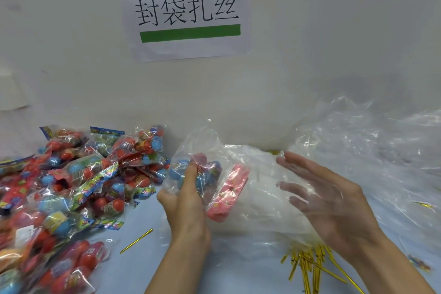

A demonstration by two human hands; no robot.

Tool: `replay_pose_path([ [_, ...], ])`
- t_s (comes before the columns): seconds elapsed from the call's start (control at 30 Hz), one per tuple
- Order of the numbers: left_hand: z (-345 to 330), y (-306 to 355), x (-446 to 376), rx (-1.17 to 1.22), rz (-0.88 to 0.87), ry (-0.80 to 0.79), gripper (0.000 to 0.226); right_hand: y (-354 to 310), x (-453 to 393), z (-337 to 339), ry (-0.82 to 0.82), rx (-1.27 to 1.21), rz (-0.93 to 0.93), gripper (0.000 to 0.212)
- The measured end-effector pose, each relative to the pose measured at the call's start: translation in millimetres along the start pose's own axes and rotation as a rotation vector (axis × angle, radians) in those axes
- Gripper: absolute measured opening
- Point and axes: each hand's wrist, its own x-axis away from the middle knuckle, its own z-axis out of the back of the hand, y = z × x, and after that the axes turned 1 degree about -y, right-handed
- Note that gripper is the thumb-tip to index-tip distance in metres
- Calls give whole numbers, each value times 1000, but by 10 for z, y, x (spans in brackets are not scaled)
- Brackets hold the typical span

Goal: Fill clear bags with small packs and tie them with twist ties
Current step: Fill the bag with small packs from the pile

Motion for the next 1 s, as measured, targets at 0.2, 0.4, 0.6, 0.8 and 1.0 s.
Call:
replay_pose_path([
  [0.2, 28, -30, -48, -120, -41, 111, 63, 10, -10, 13, 102, 14, 59, 43],
  [0.4, 42, -12, -67, -99, -44, 125, 60, 35, -35, -1, 202, 76, 57, 25],
  [0.6, 30, 32, -75, -59, -35, 177, 61, 129, -73, -18, 558, 406, 232, 29],
  [0.8, 18, 88, -43, -14, -87, 231, 55, 249, 8, -283, 589, 766, 779, 20],
  [1.0, -78, 178, 125, 29, -141, 219, 55, 500, 164, -624, -46, 1040, 319, 31],
])
